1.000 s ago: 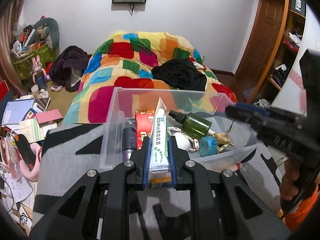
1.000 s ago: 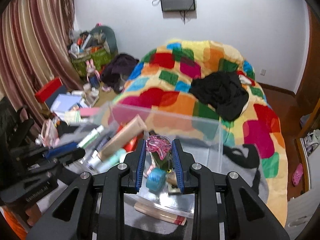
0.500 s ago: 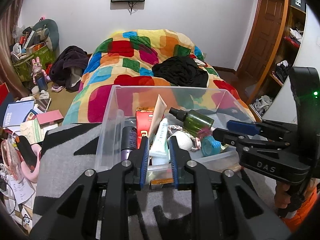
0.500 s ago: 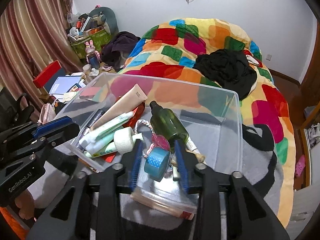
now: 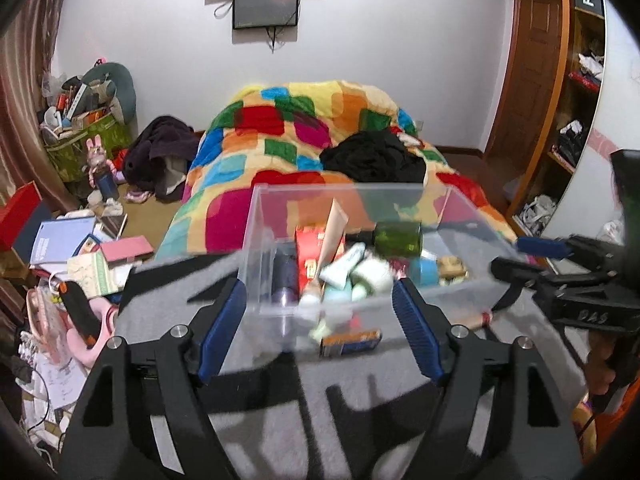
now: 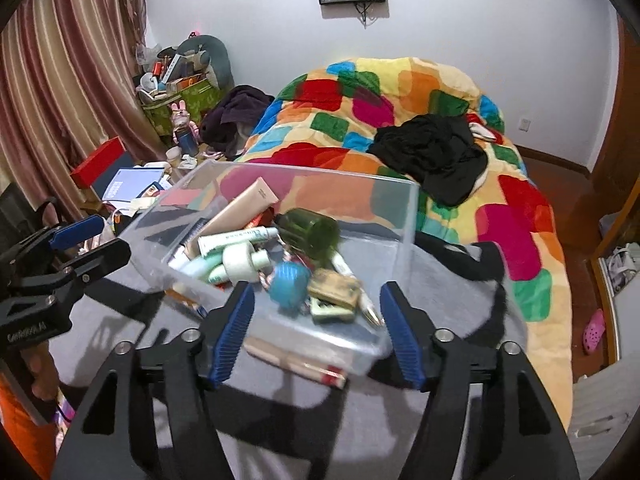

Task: Organize objects
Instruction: 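Grasp the small orange-labelled box with the left tool while the right tool grasps the beige cylinder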

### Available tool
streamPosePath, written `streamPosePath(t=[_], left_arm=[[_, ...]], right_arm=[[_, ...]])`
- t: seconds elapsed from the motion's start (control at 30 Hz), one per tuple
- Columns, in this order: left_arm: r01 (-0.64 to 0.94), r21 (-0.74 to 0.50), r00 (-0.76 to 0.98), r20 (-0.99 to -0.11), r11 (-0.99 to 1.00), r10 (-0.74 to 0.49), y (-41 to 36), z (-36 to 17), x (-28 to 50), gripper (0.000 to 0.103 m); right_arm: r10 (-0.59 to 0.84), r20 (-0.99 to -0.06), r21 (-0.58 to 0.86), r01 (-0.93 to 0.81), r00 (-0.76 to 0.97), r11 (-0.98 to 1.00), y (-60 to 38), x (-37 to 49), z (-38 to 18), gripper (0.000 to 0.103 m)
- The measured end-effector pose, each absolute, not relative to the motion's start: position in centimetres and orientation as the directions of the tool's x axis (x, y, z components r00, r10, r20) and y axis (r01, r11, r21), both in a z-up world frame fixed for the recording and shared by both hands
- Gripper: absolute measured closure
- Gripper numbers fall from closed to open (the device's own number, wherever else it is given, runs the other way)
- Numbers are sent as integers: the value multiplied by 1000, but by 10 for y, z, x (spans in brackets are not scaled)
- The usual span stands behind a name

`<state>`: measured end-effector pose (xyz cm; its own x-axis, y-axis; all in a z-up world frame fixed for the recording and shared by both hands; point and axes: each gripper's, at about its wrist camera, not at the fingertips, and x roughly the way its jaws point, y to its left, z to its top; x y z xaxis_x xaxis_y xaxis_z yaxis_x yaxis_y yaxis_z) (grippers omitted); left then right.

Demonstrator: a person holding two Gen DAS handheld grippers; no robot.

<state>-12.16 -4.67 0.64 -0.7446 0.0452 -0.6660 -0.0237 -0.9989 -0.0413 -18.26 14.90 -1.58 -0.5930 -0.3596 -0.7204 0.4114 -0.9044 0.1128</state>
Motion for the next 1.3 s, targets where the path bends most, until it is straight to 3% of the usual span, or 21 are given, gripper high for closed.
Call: streamPosePath(t=[0.5,0.77,1.03,1.13,1.2,1.3], left_arm=[[-61,26,-607,-794,-998,16,-19,-51,-134,19],[-47,56,-555,-831,-997,-21,-6,-65,-150,19],[0,-3,-559,-829,-1000,2,-10,-66,-152,19],[23,-21,-556,-831,-1000,5,-15,-66,-151,35],[24,-50,-537,-843,-998,30,-19,-69,-151,56],[37,-83,-538,-841,-996,50,-26,-68,-151,57]], right_arm=[[-343,-786,118,421,-514,-900,160,-153,-64,41],[-327,-813,108,428,-482,-897,146,-161,-81,55],[-344,-802,126,426,-488,-896,138,-163,-80,56],[-356,-805,122,454,-474,-882,128,-161,-81,56],[-373,-804,120,488,-463,-865,122,-156,-80,58],[-413,-806,132,551,-423,-824,114,-145,-81,59]])
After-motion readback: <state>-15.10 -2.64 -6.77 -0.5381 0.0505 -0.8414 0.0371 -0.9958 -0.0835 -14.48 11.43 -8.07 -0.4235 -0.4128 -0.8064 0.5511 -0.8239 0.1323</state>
